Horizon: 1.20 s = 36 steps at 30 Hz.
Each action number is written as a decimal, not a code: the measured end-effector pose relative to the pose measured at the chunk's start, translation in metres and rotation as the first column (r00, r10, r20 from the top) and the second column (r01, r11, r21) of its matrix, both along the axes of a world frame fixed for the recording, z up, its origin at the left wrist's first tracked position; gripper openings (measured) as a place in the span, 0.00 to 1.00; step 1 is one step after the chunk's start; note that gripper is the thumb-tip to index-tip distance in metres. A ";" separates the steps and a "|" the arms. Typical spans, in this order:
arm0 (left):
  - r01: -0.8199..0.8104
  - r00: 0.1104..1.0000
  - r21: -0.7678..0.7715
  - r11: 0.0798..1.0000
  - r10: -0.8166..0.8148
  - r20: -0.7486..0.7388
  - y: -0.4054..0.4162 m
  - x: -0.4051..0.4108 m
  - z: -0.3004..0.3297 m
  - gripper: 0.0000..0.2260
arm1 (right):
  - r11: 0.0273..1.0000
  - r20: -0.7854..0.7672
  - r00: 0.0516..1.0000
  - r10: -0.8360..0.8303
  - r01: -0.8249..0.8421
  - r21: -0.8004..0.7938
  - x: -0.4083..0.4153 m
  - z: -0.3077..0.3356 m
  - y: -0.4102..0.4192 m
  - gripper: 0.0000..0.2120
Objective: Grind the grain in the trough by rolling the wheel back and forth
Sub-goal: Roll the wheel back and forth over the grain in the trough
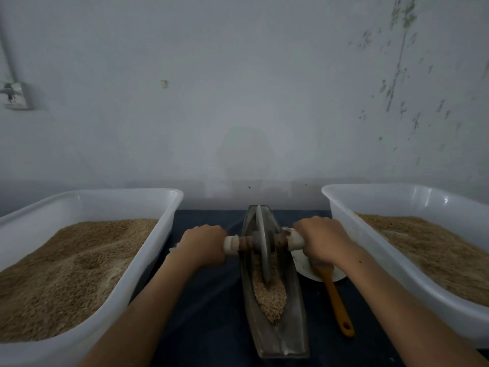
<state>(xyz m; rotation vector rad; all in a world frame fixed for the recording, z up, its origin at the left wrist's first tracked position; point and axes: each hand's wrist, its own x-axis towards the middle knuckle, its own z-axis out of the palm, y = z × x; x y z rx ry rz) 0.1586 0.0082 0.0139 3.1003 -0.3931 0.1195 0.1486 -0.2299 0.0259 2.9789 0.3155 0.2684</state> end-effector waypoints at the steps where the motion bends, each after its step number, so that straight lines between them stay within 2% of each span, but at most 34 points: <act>1: 0.000 0.998 0.007 1.000 0.001 -0.058 0.000 -0.001 0.003 0.11 | 1.000 -0.058 0.998 -0.004 0.003 -0.011 -0.001 0.003 -0.001 0.08; 4: 0.013 0.983 0.001 1.000 -0.013 -0.185 0.000 -0.004 0.009 0.13 | 1.000 -0.220 0.975 -0.023 0.019 -0.021 -0.004 0.011 -0.001 0.12; 7: 0.019 0.984 -0.011 1.000 -0.020 -0.179 0.000 -0.004 0.009 0.11 | 0.999 -0.230 0.973 -0.034 0.031 -0.016 -0.004 0.011 -0.001 0.11; 13: 0.012 0.990 -0.019 1.000 -0.009 0.141 0.000 -0.001 -0.004 0.06 | 0.999 0.054 0.999 0.008 -0.011 0.051 -0.003 -0.003 0.000 0.06; 17: 0.009 0.969 -0.005 1.000 -0.007 0.247 -0.002 0.000 -0.007 0.07 | 0.998 0.079 0.997 0.012 -0.016 0.053 -0.003 -0.005 -0.001 0.06; 20: 0.006 0.988 0.032 0.999 -0.011 0.155 -0.002 0.001 -0.003 0.05 | 1.000 -0.021 1.000 -0.001 0.001 0.021 -0.004 0.002 -0.001 0.07; 24: 0.000 0.990 0.020 1.000 0.003 -0.139 -0.002 -0.001 0.006 0.13 | 0.999 -0.247 0.969 -0.030 0.023 -0.032 -0.007 0.014 0.000 0.11; 27: 0.004 0.980 0.007 1.000 -0.002 -0.200 -0.001 -0.002 0.007 0.14 | 0.999 -0.262 0.964 -0.036 0.025 -0.044 -0.009 0.016 0.001 0.14; 30: -0.013 0.990 -0.005 1.000 0.012 -0.138 -0.001 0.000 0.003 0.12 | 1.000 -0.180 0.983 -0.021 0.020 -0.004 -0.010 0.012 0.002 0.12; 33: -0.011 0.999 0.001 1.000 0.011 0.042 -0.001 -0.001 -0.002 0.07 | 1.000 -0.018 1.000 -0.011 0.011 0.018 -0.009 0.005 0.004 0.07; 36: -0.006 0.982 -0.009 1.000 0.008 0.190 -0.002 -0.001 -0.006 0.05 | 0.999 0.052 0.999 -0.017 0.015 0.047 -0.007 0.000 0.005 0.09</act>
